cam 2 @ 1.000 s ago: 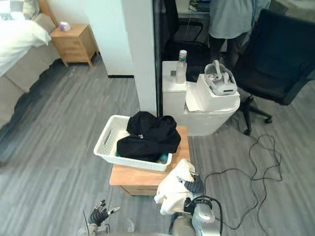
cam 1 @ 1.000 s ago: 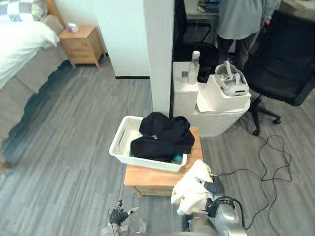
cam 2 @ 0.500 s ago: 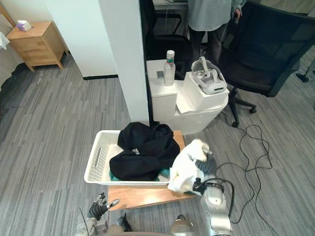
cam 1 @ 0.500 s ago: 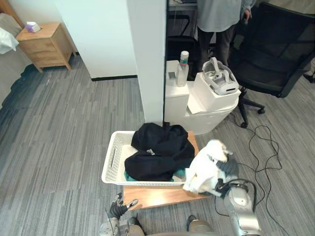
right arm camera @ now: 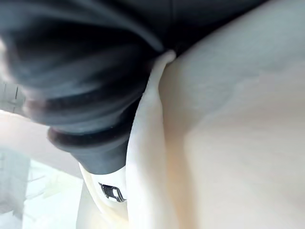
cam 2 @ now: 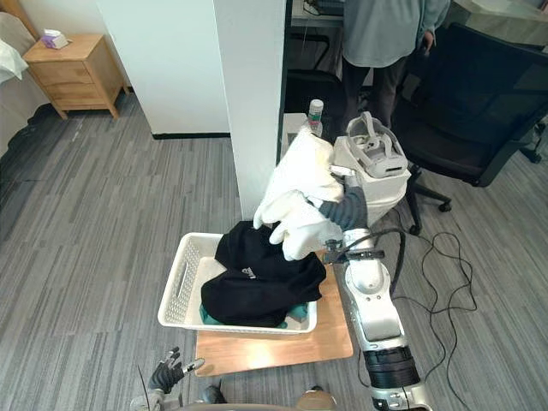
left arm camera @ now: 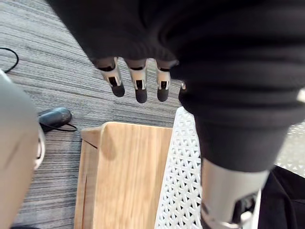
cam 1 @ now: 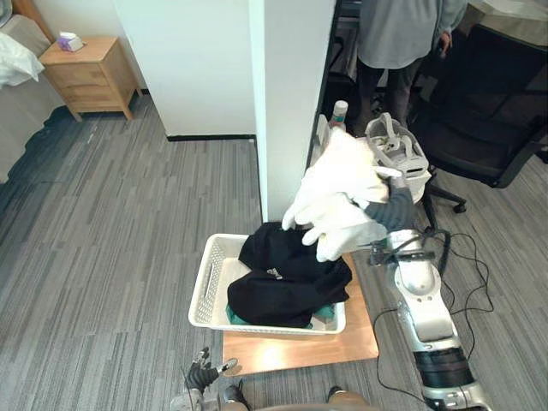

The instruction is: Tidy the bed and pick cloth on bed and put in laundry

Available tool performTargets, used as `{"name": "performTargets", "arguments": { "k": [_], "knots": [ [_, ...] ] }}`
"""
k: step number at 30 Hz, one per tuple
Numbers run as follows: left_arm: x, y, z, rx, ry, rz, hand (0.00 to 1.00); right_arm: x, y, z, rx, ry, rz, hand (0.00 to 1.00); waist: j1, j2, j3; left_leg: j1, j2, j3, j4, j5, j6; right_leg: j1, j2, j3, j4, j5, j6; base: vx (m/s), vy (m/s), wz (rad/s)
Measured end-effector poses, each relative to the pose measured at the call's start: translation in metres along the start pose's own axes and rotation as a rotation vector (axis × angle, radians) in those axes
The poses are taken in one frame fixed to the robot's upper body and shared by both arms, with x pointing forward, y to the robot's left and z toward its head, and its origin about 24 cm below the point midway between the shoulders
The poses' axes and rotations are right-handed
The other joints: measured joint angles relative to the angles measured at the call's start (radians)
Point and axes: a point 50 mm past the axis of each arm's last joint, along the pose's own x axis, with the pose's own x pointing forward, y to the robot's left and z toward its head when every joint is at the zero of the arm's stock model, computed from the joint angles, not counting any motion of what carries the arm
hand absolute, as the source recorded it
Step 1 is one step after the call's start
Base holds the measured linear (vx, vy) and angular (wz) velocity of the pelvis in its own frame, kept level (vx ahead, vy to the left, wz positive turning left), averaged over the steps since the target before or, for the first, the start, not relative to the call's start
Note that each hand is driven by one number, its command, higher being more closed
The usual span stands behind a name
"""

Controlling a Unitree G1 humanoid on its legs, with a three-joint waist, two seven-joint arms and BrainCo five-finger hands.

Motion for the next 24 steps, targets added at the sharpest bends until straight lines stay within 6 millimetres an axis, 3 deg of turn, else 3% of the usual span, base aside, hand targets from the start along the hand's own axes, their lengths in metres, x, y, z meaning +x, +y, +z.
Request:
{"name": "performTargets", "arguments": {
  "k": [7,12,13,14,15,16,18,19,20,24],
  "knots": [
    [0.002,0.000,-0.002,0.005,0.023,0.002,0.00,-0.009,0.028,-0.035,0.001,0.158,0.120,1.00,0.020,0.005,-0.014,-0.059,0.012,-0.021,-0.008,0.011,0.017,-0.051,0.019,0.017,-0.030,-0.014,-0.014,-0.15,-0.031,-0.07],
    [0.003,-0.004,-0.003,0.005,0.028,-0.004,0.00,-0.039,0.062,-0.080,0.025,0.387,0.225,1.00,0.019,0.042,-0.005,-0.085,0.031,-0.040,-0.008,0.015,0.017,-0.057,0.039,-0.014,-0.023,-0.031,-0.007,-0.18,-0.026,0.14],
    [0.004,-0.005,0.000,0.010,0.020,-0.007,0.00,-0.045,0.072,-0.085,0.030,0.417,0.262,1.00,0.019,0.036,-0.006,-0.114,0.028,-0.037,-0.008,-0.001,-0.004,-0.082,0.032,-0.015,-0.030,-0.032,-0.007,-0.15,0.025,0.21],
    [0.006,-0.004,0.006,0.012,0.003,-0.002,0.00,-0.053,0.081,-0.090,0.051,0.455,0.277,1.00,0.027,0.015,-0.005,-0.134,0.017,-0.015,0.017,-0.001,0.001,-0.108,0.011,-0.021,-0.049,-0.031,-0.007,-0.10,0.028,0.13],
    [0.007,-0.003,0.006,0.008,0.001,0.004,0.00,-0.056,0.086,-0.094,0.061,0.480,0.282,1.00,0.031,0.015,-0.002,-0.142,0.015,-0.011,0.057,-0.001,0.001,-0.110,0.006,-0.019,-0.055,-0.031,-0.006,0.00,0.037,0.02],
    [0.006,-0.003,0.005,0.007,0.006,0.005,0.00,-0.064,0.095,-0.102,0.075,0.527,0.302,1.00,0.035,0.033,0.004,-0.139,0.018,-0.015,0.067,-0.021,0.020,-0.111,0.015,-0.019,-0.066,-0.027,0.001,0.00,0.054,0.05],
    [0.008,-0.004,0.010,0.010,-0.008,0.002,0.00,-0.075,0.106,-0.114,0.099,0.612,0.303,1.00,0.048,0.019,0.015,-0.131,-0.008,-0.010,-0.007,-0.006,0.039,-0.126,0.003,-0.022,-0.068,-0.031,0.008,-0.03,0.077,0.19],
    [0.010,-0.005,0.015,0.011,-0.023,-0.001,0.00,-0.077,0.113,-0.120,0.101,0.653,0.311,1.00,0.057,0.025,0.026,-0.147,-0.018,-0.009,-0.008,-0.003,0.043,-0.136,-0.002,-0.033,-0.067,-0.027,0.014,-0.03,0.099,0.29],
    [0.012,-0.007,0.019,0.010,-0.033,-0.005,0.00,-0.073,0.116,-0.123,0.093,0.674,0.312,1.00,0.067,0.016,0.032,-0.148,-0.029,-0.011,-0.008,-0.003,0.043,-0.134,-0.012,-0.036,-0.066,-0.028,0.014,-0.03,0.120,0.29],
    [0.013,-0.010,0.027,0.003,-0.065,-0.013,0.00,-0.038,0.124,-0.115,0.057,0.616,0.314,1.00,0.080,0.042,0.072,-0.169,-0.058,-0.012,-0.008,-0.003,0.043,-0.139,-0.038,-0.037,-0.071,-0.038,0.029,-0.02,0.085,0.25]
  ]
}}
